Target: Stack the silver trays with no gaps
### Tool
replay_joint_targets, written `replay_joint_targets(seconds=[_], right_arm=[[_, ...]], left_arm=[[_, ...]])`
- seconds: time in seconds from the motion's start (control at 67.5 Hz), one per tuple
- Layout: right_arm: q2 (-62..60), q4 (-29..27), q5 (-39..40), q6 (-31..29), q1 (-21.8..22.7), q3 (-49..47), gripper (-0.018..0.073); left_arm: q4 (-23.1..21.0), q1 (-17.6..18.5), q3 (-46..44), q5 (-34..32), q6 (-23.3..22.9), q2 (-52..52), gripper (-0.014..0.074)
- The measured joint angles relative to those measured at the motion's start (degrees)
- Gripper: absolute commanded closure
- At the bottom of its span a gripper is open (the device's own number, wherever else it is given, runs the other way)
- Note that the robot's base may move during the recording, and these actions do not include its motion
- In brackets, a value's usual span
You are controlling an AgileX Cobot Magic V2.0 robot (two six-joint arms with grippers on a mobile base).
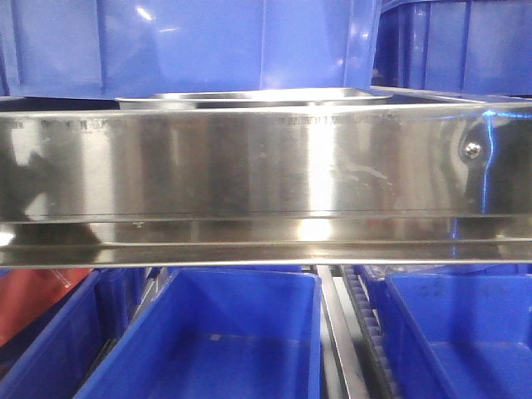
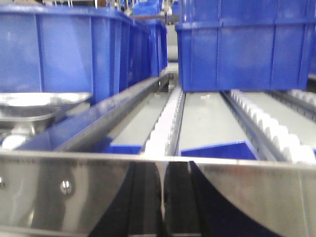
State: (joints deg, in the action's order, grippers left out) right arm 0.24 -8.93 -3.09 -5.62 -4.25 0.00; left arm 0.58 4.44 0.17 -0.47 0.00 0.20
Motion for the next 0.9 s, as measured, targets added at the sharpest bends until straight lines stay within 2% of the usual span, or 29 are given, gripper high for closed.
replay_joint_targets(seconds=[0.089,0.281,0.4,0.474,0.652,0.83,0.904], right_arm=[[-0.02,0.0,3.52,0.0,0.0,0.0,0.0574],[-0.12,0.0,21.23,0.0,0.0,-0.13,0.0574],[-0.12,0.0,23.78,0.0,0.0,-4.08,0.0574],[-0.24,0.0,20.77,0.0,0.0,-8.13,0.0574],[1.36,0.0,3.09,0.0,0.0,-21.04,0.0574],[13.23,0.0,-17.1,0.0,0.0,-33.09,0.0574],[18.96,0.0,-22.94,0.0,0.0,-37.52,0.0574]], left_arm=[[0.08,0.0,0.0,-1.04,0.0,0.0,0.061],[-0.58,0.0,-0.5,-8.39,0.0,0.0,0.061],[-0.58,0.0,-4.76,-6.72,0.0,-0.02,0.061],[-0.58,0.0,-8.64,-3.46,0.0,-0.12,0.061],[0.54,0.0,-19.05,8.25,0.0,1.47,0.061],[0.75,0.0,-30.45,19.94,0.0,12.41,0.061],[0.75,0.0,-34.13,24.45,0.0,19.01,0.061]])
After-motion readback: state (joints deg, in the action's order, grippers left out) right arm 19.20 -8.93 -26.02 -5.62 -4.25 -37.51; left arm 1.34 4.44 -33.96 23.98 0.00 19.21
